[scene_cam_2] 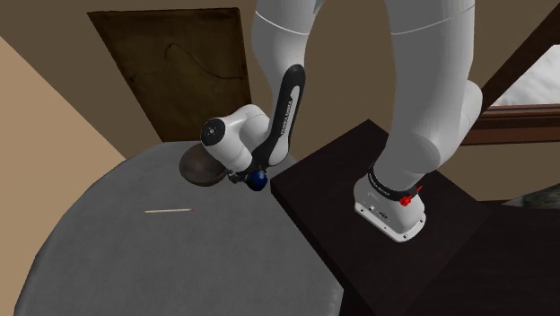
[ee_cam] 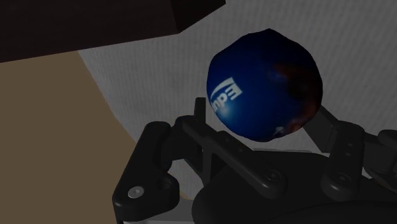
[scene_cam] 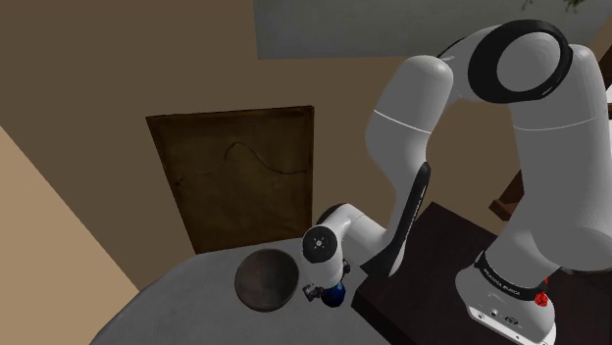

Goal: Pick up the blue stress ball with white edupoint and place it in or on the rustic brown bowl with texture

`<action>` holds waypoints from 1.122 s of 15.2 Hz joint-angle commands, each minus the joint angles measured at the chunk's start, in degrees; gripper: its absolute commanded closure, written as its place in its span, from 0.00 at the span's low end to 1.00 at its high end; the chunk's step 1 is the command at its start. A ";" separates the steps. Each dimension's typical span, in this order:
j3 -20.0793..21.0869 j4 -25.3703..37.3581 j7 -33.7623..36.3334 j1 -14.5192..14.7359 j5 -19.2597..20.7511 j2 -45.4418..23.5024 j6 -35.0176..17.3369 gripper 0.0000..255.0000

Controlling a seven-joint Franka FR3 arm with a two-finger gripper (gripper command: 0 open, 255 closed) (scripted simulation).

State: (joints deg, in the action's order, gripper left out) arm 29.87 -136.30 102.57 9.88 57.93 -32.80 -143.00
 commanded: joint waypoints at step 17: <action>10.68 -5.35 -12.32 -7.76 -16.01 14.54 4.04 1.00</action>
State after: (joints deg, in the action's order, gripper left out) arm 39.85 -141.46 91.19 2.62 43.13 -19.19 -139.27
